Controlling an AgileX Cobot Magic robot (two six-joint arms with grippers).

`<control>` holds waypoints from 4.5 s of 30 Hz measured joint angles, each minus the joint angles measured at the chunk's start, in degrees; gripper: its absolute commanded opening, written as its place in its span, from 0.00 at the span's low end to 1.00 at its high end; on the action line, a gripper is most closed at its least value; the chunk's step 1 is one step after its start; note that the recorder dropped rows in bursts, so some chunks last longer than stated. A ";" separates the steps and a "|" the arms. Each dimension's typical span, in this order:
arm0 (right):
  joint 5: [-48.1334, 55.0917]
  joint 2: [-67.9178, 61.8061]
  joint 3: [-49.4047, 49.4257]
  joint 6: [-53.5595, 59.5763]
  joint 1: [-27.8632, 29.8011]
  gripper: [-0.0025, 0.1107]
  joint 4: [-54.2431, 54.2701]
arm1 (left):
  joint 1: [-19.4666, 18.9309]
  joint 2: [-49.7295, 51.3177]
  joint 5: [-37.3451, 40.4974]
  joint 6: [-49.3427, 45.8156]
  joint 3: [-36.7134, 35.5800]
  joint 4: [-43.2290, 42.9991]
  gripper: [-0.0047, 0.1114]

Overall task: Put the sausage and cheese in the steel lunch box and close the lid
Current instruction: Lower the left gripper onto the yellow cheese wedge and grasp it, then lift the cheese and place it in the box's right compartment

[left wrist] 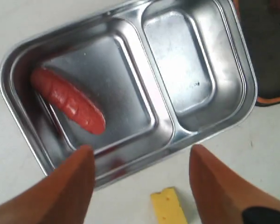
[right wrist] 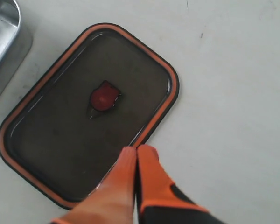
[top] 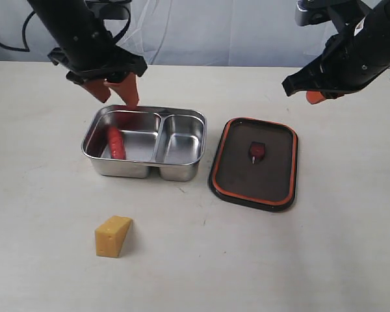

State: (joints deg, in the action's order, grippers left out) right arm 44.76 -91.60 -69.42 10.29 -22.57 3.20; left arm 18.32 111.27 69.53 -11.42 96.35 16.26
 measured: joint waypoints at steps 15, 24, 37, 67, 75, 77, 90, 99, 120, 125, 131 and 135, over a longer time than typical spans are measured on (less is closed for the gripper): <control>-0.32 0.00 0.00 0.00 0.00 0.01 -1.13 | 5.69 -7.75 0.37 2.15 -30.03 4.02 0.48; -1.04 0.00 0.00 0.00 0.00 0.01 -1.13 | 9.65 -7.99 -2.81 2.25 -35.59 5.76 0.50; -1.04 0.00 0.00 0.00 0.00 0.01 -1.13 | 9.65 -7.99 -0.42 2.25 -35.43 2.79 0.57; -1.04 0.00 0.00 0.00 0.00 0.01 -1.13 | 9.65 -4.25 -7.89 3.46 -33.10 0.23 0.57; -1.04 0.00 0.00 0.00 0.00 0.01 -1.13 | 9.65 -0.53 -7.89 3.46 -33.21 1.49 0.55; -1.04 0.00 0.00 0.00 0.00 0.01 -1.13 | 9.65 -0.27 -7.97 3.46 -33.31 1.62 0.45; -1.04 0.00 0.00 0.00 0.00 0.01 -1.13 | 9.65 -3.07 -7.07 -1.06 -32.40 2.43 0.04; -1.04 0.00 0.00 0.00 0.00 0.01 -1.23 | 9.65 -11.59 -18.86 -1.27 -22.33 2.41 0.04; 0.89 0.00 0.00 -0.79 0.00 0.01 -1.01 | 9.65 5.05 -24.10 -1.27 -8.71 1.91 0.05; 1.47 0.00 0.00 -0.94 0.00 0.01 -1.01 | 9.65 5.15 -23.99 -1.27 -8.48 1.91 0.22; 1.47 0.00 0.00 -0.94 0.00 0.01 -1.01 | 9.65 5.15 -23.45 -1.50 -8.48 3.19 0.52; 1.47 0.00 0.00 -1.06 0.00 0.01 -1.13 | 9.65 5.15 -23.08 -1.50 -8.35 3.30 0.55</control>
State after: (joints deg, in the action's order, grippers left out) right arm 46.23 -91.60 -69.42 9.24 -22.57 2.08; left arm 27.97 116.42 46.45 -12.92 88.00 19.56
